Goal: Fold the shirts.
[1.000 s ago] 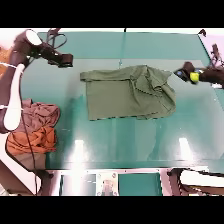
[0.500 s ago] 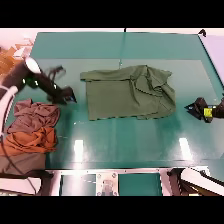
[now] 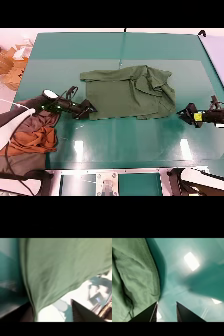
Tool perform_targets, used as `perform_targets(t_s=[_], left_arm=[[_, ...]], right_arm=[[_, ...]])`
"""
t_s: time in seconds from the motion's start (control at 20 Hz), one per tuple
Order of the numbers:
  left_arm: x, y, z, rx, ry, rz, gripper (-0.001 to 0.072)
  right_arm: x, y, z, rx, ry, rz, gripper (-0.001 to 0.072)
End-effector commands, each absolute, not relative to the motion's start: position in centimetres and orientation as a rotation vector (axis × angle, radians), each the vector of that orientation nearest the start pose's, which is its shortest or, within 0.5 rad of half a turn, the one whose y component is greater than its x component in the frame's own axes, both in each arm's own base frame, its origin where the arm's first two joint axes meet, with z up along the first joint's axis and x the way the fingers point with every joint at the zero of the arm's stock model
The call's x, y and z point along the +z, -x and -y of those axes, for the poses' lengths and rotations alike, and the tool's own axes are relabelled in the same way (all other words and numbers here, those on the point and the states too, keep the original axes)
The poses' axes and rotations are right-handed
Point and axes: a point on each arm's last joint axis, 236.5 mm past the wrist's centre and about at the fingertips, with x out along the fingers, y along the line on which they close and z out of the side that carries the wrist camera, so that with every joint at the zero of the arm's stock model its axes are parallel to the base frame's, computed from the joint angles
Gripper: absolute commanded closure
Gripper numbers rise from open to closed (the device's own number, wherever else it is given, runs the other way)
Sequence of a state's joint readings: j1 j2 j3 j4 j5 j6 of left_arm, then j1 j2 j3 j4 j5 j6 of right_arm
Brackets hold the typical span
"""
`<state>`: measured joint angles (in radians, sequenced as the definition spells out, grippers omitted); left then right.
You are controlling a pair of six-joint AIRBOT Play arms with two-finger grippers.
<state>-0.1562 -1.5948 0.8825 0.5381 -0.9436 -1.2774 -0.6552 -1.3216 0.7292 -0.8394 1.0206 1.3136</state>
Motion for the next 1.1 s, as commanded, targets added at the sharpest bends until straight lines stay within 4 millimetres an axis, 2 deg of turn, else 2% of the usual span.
perform_targets(t_s=[0.0,0.05,0.1,0.2,0.3,0.35,0.4,0.45,0.5,0.6,0.65,0.7,0.75,0.8,0.85,0.9,0.95,1.05], left_arm=[[-11.0,-34.3,23.4,-0.510,0.831,-1.456,0.0406],[-10.5,-34.4,23.3,-0.538,0.814,-1.454,0.0604],[-10.0,-35.1,22.9,-0.554,0.801,-1.436,0.0687],[-8.9,-37.0,21.6,-0.551,0.794,-1.393,0.0688],[-8.0,-38.2,20.4,-0.542,0.812,-1.374,0.0688],[-7.9,-38.5,19.9,-0.537,0.810,-1.369,0.0688],[-7.8,-38.8,19.4,-0.530,0.814,-1.362,0.0688],[-7.7,-39.0,19.1,-0.526,0.817,-1.355,0.0688],[-7.3,-39.5,18.7,-0.527,0.818,-1.342,0.0688],[-4.9,-40.7,18.4,-0.579,0.812,-1.312,0.0688],[-2.6,-41.3,18.3,-0.626,0.799,-1.286,0.0689],[0.5,-41.9,18.2,-0.676,0.767,-1.240,0.0689],[3.9,-42.5,18.0,-0.705,0.724,-1.184,0.0689],[8.3,-42.9,17.6,-0.724,0.664,-1.108,0.0689],[12.8,-42.9,17.2,-0.738,0.599,-1.024,0.0689],[18.4,-42.2,17.2,-0.762,0.534,-0.919,0.0689],[23.9,-41.3,17.0,-0.773,0.474,-0.800,0.0689],[35.7,-37.5,16.6,-0.773,0.367,-0.519,0.0687]], right_arm=[[-10.2,-32.9,5.1,-0.106,-1.081,-1.225,0.0364],[-10.6,-33.2,4.7,-0.103,-1.091,-1.228,0.0340],[-11.1,-33.5,4.4,-0.102,-1.093,-1.234,0.0340],[-11.7,-33.9,4.2,-0.104,-1.087,-1.244,0.0341],[-11.9,-34.9,5.0,-0.129,-1.085,-1.208,0.0341],[-11.6,-35.6,5.1,-0.115,-1.088,-1.189,0.0388],[-11.2,-36.1,4.8,-0.088,-1.095,-1.172,0.0512],[-10.5,-36.6,4.5,-0.052,-1.098,-1.154,0.0691],[-9.6,-37.1,3.9,-0.010,-1.114,-1.144,0.0695],[-6.1,-38.3,2.8,0.108,-1.123,-1.120,0.0697],[-3.1,-39.2,2.8,0.160,-1.096,-1.076,0.0697],[0.7,-40.3,3.2,0.192,-1.053,-1.011,0.0698],[5.0,-41.2,3.7,0.213,-1.000,-0.931,0.0697],[10.1,-41.7,4.2,0.232,-0.933,-0.837,0.0697],[16.1,-41.7,4.4,0.248,-0.855,-0.728,0.0697],[21.7,-41.1,4.5,0.254,-0.782,-0.621,0.0697],[27.6,-39.8,4.2,0.255,-0.701,-0.502,0.0697],[37.4,-35.9,2.9,0.242,-0.569,-0.290,0.0697]])
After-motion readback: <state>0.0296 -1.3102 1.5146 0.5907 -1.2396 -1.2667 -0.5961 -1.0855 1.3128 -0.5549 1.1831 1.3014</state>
